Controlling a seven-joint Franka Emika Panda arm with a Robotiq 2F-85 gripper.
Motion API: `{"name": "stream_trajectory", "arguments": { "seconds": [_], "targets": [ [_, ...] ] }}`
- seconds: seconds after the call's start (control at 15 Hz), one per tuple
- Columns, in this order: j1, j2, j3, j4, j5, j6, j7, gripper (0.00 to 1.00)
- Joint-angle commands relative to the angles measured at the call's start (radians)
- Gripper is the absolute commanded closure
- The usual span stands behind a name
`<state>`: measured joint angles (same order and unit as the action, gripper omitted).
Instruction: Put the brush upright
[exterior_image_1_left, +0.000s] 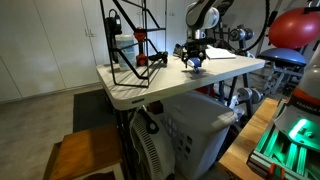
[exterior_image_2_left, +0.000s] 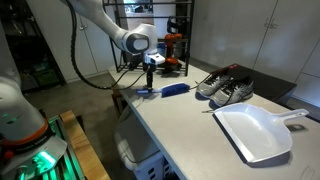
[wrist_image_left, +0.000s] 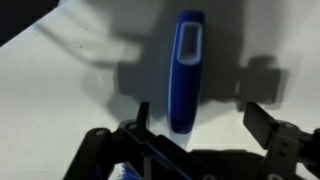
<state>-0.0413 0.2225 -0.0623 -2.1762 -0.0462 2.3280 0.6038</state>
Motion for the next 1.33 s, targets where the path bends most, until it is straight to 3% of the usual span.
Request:
{"name": "stream_trajectory", "arguments": {
  "seconds": [0.0, 0.53, 0.73, 1.27],
  "targets": [
    [0.008, 0.028, -0.014, 0.021, 0.034, -0.009, -0.03, 0.34],
    [-0.001, -0.005, -0.021, -0.006, 0.068, -0.006, -0.048, 0.95],
    [-0.011, -0.05, -0.021, -0.049, 0.117, 0.02, -0.101, 0.92],
    [-0.037, -0.29, -0.016, -0.262, 0.321, 0.161, -0.394, 0.92]
  ]
}}
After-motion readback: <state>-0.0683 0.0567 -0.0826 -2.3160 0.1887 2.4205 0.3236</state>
